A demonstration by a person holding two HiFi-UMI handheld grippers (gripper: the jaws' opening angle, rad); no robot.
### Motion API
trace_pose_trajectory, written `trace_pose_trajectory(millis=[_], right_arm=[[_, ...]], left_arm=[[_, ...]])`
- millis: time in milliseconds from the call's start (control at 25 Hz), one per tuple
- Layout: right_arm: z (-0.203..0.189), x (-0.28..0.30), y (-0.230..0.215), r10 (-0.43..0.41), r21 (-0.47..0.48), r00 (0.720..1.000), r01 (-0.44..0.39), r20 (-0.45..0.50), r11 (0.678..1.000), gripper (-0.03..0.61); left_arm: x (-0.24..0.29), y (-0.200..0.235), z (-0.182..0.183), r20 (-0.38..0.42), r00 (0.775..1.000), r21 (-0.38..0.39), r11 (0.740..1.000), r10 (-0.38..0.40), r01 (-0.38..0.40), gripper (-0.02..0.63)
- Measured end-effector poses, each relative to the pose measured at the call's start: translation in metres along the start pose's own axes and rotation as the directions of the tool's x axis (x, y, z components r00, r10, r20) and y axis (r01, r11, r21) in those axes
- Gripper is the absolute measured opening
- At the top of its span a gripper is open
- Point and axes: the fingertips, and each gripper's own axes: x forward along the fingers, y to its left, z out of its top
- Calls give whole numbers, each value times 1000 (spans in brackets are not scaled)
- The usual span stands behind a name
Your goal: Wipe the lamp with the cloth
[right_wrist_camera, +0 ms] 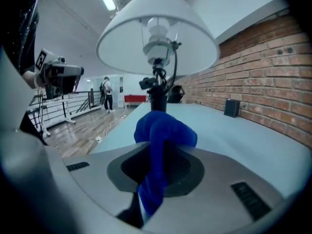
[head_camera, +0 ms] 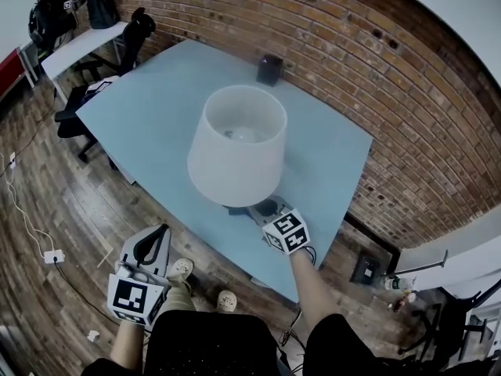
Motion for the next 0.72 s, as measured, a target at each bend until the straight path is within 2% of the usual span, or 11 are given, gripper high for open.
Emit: trace_pose_trajectory(millis=[80,200,280,360,560,640,720], right_arm=[[-11,5,8,9,-39,997,-12,-81,999,61],[-7,0,7,10,-13,997,-11,-76,1000,61],[7,-12,-1,18,32,1000,-18,-3,999,61],[28,-29,-15,31,83,994,-40,110,996,61],[79,-51,-64,38,209,928,-123,371,970,61],[89,-45,-77,26,247,903,-144,429,958,61],[93,-31,-80,40,274,889,-183,455,944,61]], left_arm=[[1,0,-1,-4,1000,-1,1000,0,0,8],[4,-2,-2,-5,1000,-3,1000,-7,7,8],[4,-1,-4,-8,1000,1,1000,-13,13,8],[5,2,-6,-17,1000,3,1000,-14,14,8],[11,5,-15,-50,999,-5,1000,-17,16,8],[14,3,-19,-65,998,-5,1000,-21,21,8],[18,1,-20,-78,997,-4,1000,-26,25,8]])
